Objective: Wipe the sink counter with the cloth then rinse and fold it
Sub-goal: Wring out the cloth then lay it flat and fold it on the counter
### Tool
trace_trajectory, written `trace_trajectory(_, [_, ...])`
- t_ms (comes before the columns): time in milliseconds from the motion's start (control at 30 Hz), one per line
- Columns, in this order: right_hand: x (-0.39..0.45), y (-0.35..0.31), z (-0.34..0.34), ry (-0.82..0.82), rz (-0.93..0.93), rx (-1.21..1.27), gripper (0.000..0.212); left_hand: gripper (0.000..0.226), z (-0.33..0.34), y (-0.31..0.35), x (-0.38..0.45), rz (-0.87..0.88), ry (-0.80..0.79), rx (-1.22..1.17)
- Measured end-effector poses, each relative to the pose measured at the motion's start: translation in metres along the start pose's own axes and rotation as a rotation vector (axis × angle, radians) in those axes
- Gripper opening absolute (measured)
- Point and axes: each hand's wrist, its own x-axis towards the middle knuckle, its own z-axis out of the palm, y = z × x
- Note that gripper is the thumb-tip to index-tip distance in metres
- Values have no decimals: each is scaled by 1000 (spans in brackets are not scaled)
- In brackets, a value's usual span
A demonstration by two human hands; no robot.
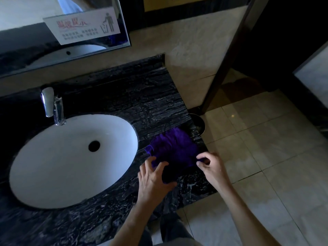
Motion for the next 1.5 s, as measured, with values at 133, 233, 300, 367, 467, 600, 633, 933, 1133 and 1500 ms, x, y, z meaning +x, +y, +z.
trace_trajectory(133, [-1, 2, 0, -2, 47, -24, 37, 69, 9, -1, -8, 22, 61, 56])
trace_trajectory(233, [0, 1, 1, 34, 77, -16, 21, 34, 10, -3, -7, 47, 182, -28])
trace_trajectory(300, [-1, -1, 3, 14, 127, -14, 23, 21, 10, -5, -5, 80, 171, -81])
trace_trajectory(367, [-1, -1, 4, -11, 176, 31, 37, 18, 7, -9, -4, 145, 84, -130])
trace_trajectory(467, [0, -2, 3, 3, 234, 33, 29, 22, -1, -12, -3, 197, -120, -110])
trace_trajectory(600, [-2, -1, 6, -26, 293, -132, 25, 44, -21, -7, 3, 211, -469, -171])
trace_trajectory(633, [-3, 0, 7, -37, 292, -178, 29, 43, -25, -4, 8, 187, -438, -179])
trace_trajectory(933, [-13, -5, 12, -1, 191, -236, 17, 57, -46, 23, 115, -34, -88, -126])
trace_trajectory(1133, [-2, -15, 2, 47, 170, -69, 8, 21, -39, 13, 128, -61, -130, -235])
trace_trajectory(1500, [115, -75, 22, 66, -78, 38, 4, 20, -43, -42, 85, -478, 189, -887])
